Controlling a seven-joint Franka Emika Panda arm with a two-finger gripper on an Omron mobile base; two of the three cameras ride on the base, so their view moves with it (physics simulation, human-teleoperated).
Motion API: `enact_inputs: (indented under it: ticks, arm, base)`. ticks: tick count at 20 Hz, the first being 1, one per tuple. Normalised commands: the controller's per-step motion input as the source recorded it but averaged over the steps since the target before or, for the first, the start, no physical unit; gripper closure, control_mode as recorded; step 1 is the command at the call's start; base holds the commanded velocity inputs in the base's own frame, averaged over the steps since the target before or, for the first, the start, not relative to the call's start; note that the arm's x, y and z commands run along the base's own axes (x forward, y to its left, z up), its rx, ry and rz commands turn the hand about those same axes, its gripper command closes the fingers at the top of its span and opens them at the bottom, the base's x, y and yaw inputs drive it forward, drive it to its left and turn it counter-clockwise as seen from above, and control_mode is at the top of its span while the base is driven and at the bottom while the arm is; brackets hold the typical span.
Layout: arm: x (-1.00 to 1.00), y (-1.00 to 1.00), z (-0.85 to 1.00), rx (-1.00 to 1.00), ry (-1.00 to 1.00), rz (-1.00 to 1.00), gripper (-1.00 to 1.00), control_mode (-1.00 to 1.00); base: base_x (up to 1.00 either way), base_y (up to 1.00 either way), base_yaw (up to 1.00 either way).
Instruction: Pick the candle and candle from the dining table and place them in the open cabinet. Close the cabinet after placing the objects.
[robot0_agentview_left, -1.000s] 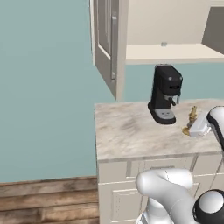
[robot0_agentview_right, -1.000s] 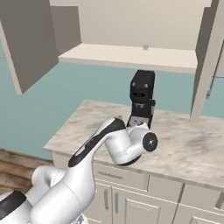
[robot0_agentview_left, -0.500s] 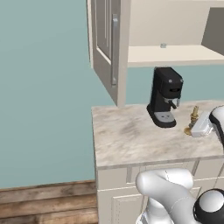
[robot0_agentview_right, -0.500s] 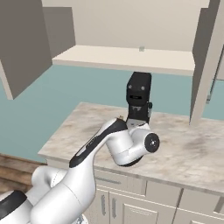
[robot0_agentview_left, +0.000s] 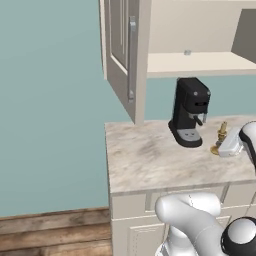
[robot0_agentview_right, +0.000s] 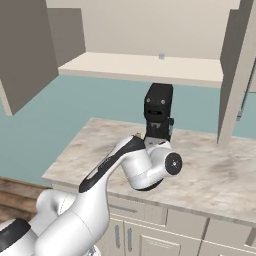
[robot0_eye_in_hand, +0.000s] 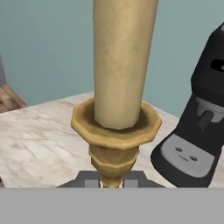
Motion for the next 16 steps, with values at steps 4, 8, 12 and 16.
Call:
enact_inputs:
  ticks: [4,8,12,16]
  arm:
    - [0.0,0.0,0.0,0.0,0.0,0.0,1.0,1.0]
    - [-0.02,0.03,0.15,0.0,-0.03,0.0,1.0,-1.0]
    - [-0.08,0.17,0.59,-0.03,-0.09,-0.02,1.0,-1.0]
    - [0.08,0.28,0.55,-0.04,-0.04,-0.02,1.0,-1.0]
  base:
    - [0.06,0.0,0.0]
    - [0.0,0.0,0.0]
    - [0.0,0.0,0.0]
    - [0.0,0.0,0.0]
